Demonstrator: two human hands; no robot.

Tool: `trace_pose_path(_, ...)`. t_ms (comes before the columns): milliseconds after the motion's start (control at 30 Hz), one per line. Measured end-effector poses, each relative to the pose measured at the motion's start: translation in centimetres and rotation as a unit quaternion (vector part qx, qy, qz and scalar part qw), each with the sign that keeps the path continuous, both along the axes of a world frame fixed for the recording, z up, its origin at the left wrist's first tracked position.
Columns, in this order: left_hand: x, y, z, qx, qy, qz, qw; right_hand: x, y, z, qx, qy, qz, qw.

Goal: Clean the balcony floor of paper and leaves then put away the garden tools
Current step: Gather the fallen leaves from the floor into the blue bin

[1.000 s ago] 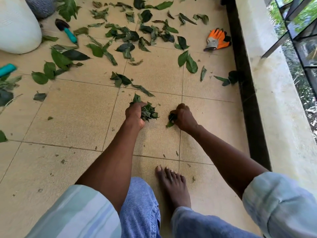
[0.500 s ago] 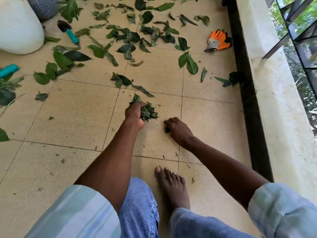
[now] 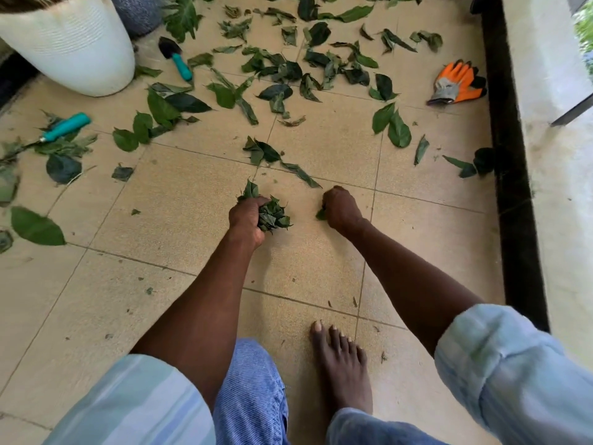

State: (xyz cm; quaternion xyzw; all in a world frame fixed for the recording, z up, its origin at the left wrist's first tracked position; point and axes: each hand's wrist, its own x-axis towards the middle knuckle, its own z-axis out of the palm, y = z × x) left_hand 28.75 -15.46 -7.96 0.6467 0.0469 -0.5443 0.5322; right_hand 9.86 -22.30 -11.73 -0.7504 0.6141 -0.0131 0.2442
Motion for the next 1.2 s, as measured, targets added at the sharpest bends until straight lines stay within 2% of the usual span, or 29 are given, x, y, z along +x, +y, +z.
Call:
trace_pose_path(100, 0.5, 0.2, 0.2, -0.002, -0.004, 0.011, 1.000, -4.1, 19.2, -4.9, 0.054, -0.068, 0.142, 0.986)
trace_pose_path(133, 0.6, 0.1, 0.2, -0.006, -0.003, 0.014, 1.000, -4.4, 21.0, -5.0, 0.039, -0.066, 0.149, 0.986)
trace_pose_path(167, 0.6, 0.1, 0.3, -0.007, -0.002, 0.017, 1.000, -3.8, 19.2, -3.7, 0.015, -0.054, 0.160, 0.985)
trace_pose_path(200, 0.7, 0.0, 0.2, -0.008, 0.000, 0.021, 1.000, -2.0, 13.9, -0.7, -0.019, -0.052, 0.157, 0.986)
trace_pose_path(233, 0.8, -0.1, 0.3, -0.009, 0.002, 0.023, 1.000, 0.7, 5.6, 3.3, 0.011, -0.080, 0.125, 0.989)
trace_pose_path(267, 0.9, -0.1, 0.2, -0.012, 0.006, 0.025, 1.000, 3.7, -0.4, 5.2, 0.089, -0.133, 0.044, 0.986)
trace_pose_path(333, 1.4, -0.1, 0.0, -0.014, 0.013, 0.033, 0.999, 5.5, -4.5, 4.8, 0.074, -0.154, -0.013, 0.985)
trace_pose_path(367, 1.7, -0.1, -0.2, -0.013, 0.015, 0.037, 0.999, 6.4, -5.5, 4.6, 0.053, -0.122, 0.019, 0.991)
trace_pose_path(433, 2.3, 0.1, -0.6, -0.011, 0.017, 0.045, 0.999, 7.0, -6.1, 4.2, 0.017, -0.112, 0.041, 0.993)
trace_pose_path(500, 3.3, 0.4, -1.0, -0.008, 0.020, 0.062, 0.998, 8.0, -7.0, 3.7, -0.018, -0.047, 0.083, 0.995)
trace_pose_path(567, 4.0, 0.9, -1.1, 0.001, 0.026, 0.070, 0.997, 8.4, -8.1, 3.4, -0.021, -0.035, 0.075, 0.996)
trace_pose_path(667, 4.5, 1.6, -1.4, 0.013, 0.037, 0.066, 0.997, 8.1, -5.2, 2.2, -0.024, -0.025, 0.108, 0.994)
trace_pose_path(733, 4.5, 2.0, -1.3, 0.012, 0.040, 0.062, 0.997, 7.5, -2.7, 1.7, -0.062, -0.032, 0.122, 0.990)
trace_pose_path(867, 4.1, 2.4, -0.5, 0.000, 0.045, 0.052, 0.998, 5.9, 2.9, 1.4, -0.127, -0.064, 0.247, 0.959)
trace_pose_path(967, 3.7, 2.6, 0.2, -0.009, 0.037, 0.043, 0.998, 4.5, 4.7, 0.9, -0.149, -0.039, 0.294, 0.943)
trace_pose_path(1033, 3.6, 2.9, 0.7, -0.015, 0.030, 0.033, 0.999, 4.2, 4.7, 1.2, -0.107, -0.118, 0.183, 0.970)
trace_pose_path(1067, 3.6, 3.1, 0.9, -0.017, 0.028, 0.032, 0.999, 4.2, 4.4, 1.6, -0.065, -0.179, 0.083, 0.978)
trace_pose_path(1100, 3.5, 3.2, 1.0, -0.017, 0.028, 0.028, 0.999, 4.3, 3.9, 2.5, -0.012, -0.249, -0.022, 0.968)
trace_pose_path(1133, 3.3, 3.4, 1.3, -0.016, 0.031, 0.020, 0.999, 4.4, 3.2, 3.4, 0.046, -0.325, -0.109, 0.938)
trace_pose_path(1200, 2.6, 3.8, 1.9, -0.026, 0.048, -0.003, 0.999, 4.7, 2.1, 5.3, 0.182, -0.463, -0.197, 0.845)
